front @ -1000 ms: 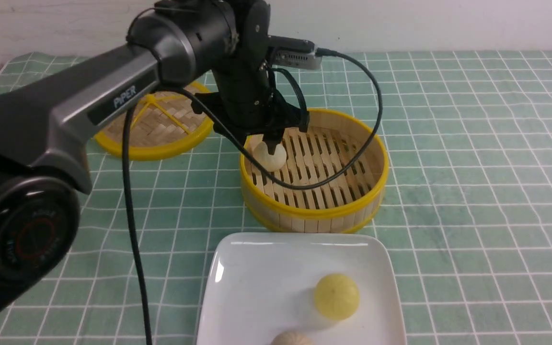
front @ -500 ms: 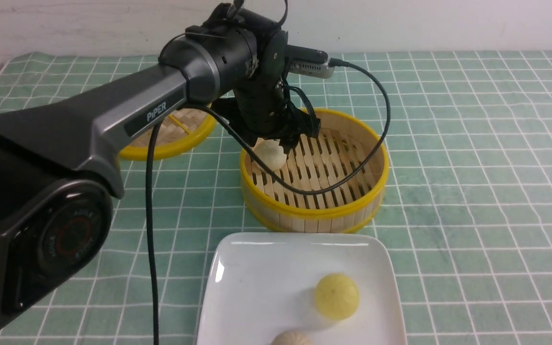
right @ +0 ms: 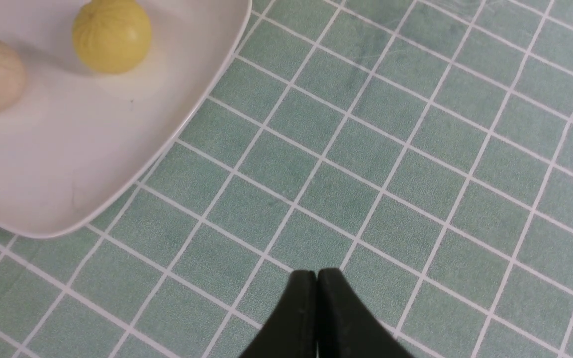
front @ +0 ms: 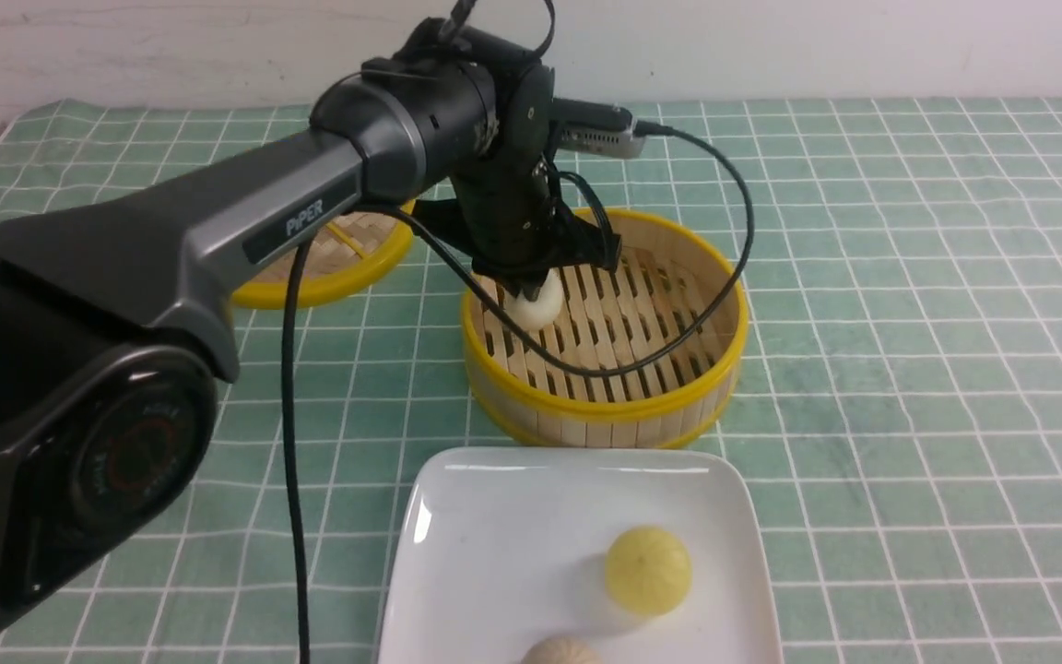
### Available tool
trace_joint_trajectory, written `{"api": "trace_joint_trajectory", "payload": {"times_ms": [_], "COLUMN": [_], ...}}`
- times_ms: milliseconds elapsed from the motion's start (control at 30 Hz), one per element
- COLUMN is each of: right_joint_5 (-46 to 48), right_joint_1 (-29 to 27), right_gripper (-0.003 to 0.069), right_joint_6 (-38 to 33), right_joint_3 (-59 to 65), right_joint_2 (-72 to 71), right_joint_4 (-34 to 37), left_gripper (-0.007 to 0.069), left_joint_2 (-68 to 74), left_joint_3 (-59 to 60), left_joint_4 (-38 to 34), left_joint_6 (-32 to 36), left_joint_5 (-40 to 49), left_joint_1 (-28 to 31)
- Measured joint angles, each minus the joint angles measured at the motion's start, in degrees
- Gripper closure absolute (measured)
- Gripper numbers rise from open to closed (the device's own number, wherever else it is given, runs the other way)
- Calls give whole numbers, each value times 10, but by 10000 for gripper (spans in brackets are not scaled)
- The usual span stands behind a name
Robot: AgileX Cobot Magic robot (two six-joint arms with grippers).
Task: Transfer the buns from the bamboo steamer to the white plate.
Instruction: 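Carry the bun from the bamboo steamer to the plate with the left gripper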
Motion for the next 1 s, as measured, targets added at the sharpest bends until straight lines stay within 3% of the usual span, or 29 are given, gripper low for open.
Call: {"api": "trace_joint_trajectory", "payload": {"times_ms": [167, 433, 633, 700, 833, 1000], "right_joint_5": [1, 0, 0, 0, 0, 0], "right_joint_1": [0, 0, 0, 0, 0, 0], "right_gripper": [634, 625, 617, 615, 612, 606], "right_joint_6": [0, 0, 0, 0, 0, 0], "right_joint_3": [0, 0, 0, 0, 0, 0], "right_joint_2": [0, 0, 0, 0, 0, 0], "right_joint_4": [-1, 6, 9, 11, 20, 20], "left_gripper": [595, 595, 595, 594, 592, 592], "left_joint_2": [-99, -270, -353, -358, -338, -290], "left_joint_3": [0, 9, 181, 246, 384, 460], "left_joint_4": [-14, -15, -73, -94, -131, -150], "left_joint_6": [9, 27, 30, 30, 30, 30], "left_joint_5": [28, 166, 170, 161, 56, -36], "left_joint_1": [0, 0, 0, 0, 0, 0]}}
